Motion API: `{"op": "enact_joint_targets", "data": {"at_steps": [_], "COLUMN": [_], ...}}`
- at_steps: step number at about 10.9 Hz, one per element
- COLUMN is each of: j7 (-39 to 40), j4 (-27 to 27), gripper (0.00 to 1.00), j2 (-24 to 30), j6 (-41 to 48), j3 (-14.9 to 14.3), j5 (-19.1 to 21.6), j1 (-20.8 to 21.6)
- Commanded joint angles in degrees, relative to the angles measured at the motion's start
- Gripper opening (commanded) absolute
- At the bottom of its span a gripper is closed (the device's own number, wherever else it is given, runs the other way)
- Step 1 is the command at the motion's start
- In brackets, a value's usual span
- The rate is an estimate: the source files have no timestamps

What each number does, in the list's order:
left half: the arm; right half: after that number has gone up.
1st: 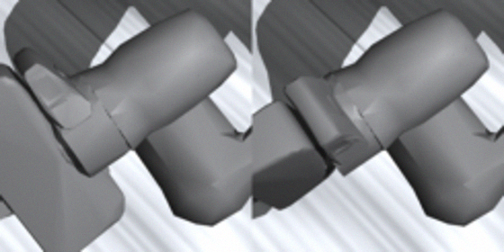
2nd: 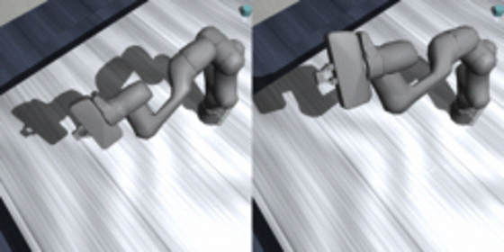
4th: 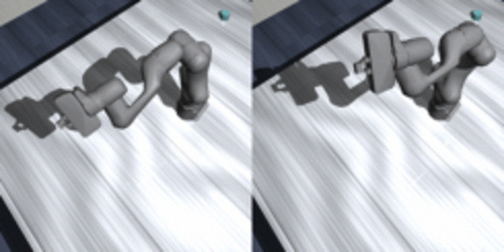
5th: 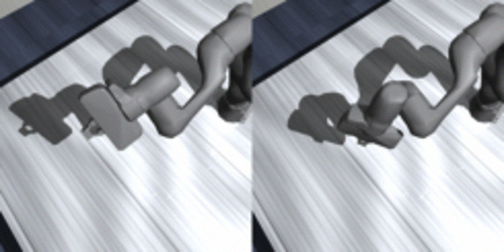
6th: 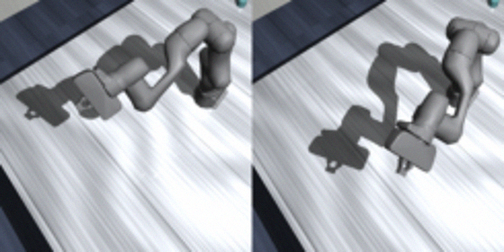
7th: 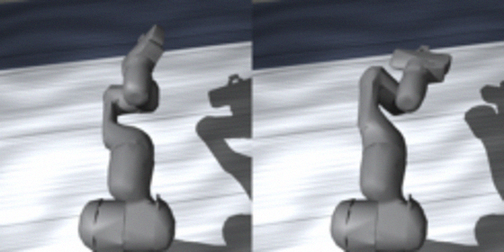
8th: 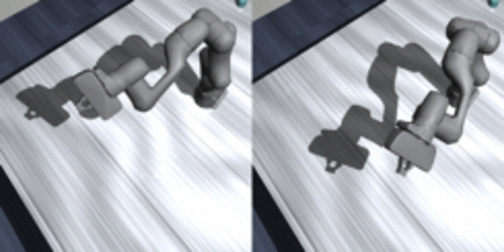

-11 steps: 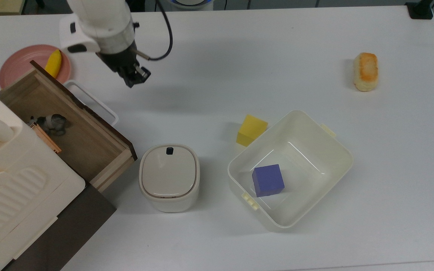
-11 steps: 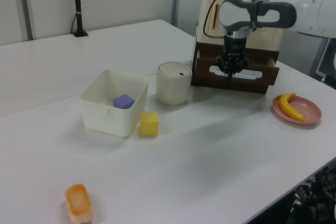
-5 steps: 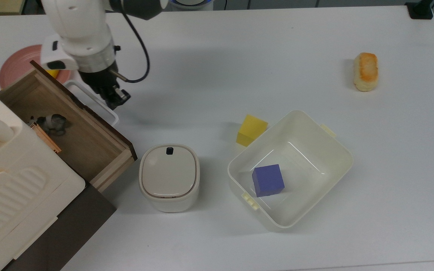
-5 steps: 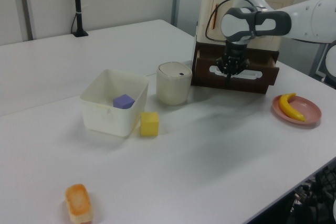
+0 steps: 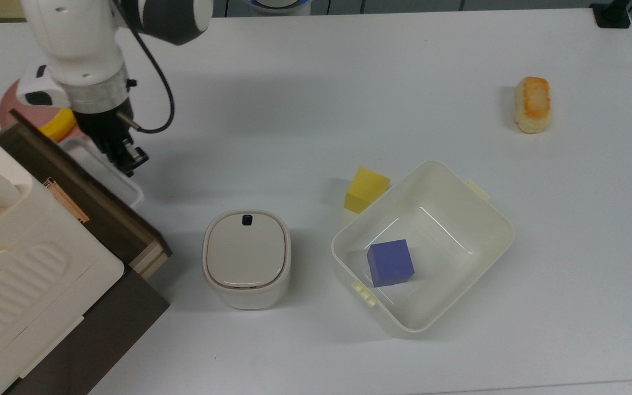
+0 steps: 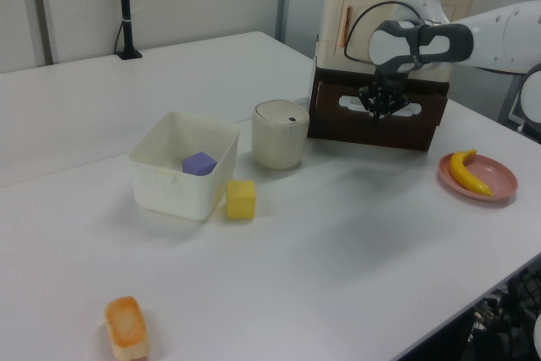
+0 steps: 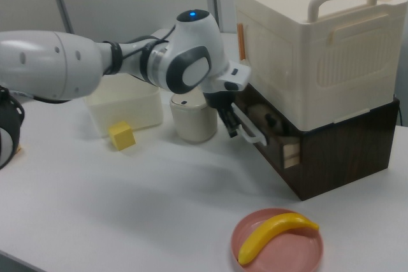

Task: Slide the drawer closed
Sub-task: 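Push the drawer front with the gripper into the wooden cabinet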

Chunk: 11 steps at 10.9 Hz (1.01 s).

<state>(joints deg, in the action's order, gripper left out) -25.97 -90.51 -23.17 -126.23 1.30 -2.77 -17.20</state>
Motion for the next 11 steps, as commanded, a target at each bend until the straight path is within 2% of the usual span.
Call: {"op": "enact_joint_targets", "data": {"at_steps": [1, 3, 8, 9, 11], "j7": [0.4, 0.3, 0.4, 0.4, 2.3], "j4": [3.3, 3.3, 3.0, 2.5, 2.1], "gripper": [0.00, 0.00, 0.00, 0.00, 0.00], "j2": [-4.4, -5.1, -4.5, -3.3, -0.7], "j6": [-10.2, -14.8, -14.6, -13.9, -6.6], "j3": [-0.2, -0.3, -0.1, 0.4, 0.4], "j5": [0.4, 0.4, -1.8, -1.8, -1.9], "j1": [-2.0, -2.7, -2.1, -1.1, 2.8]}}
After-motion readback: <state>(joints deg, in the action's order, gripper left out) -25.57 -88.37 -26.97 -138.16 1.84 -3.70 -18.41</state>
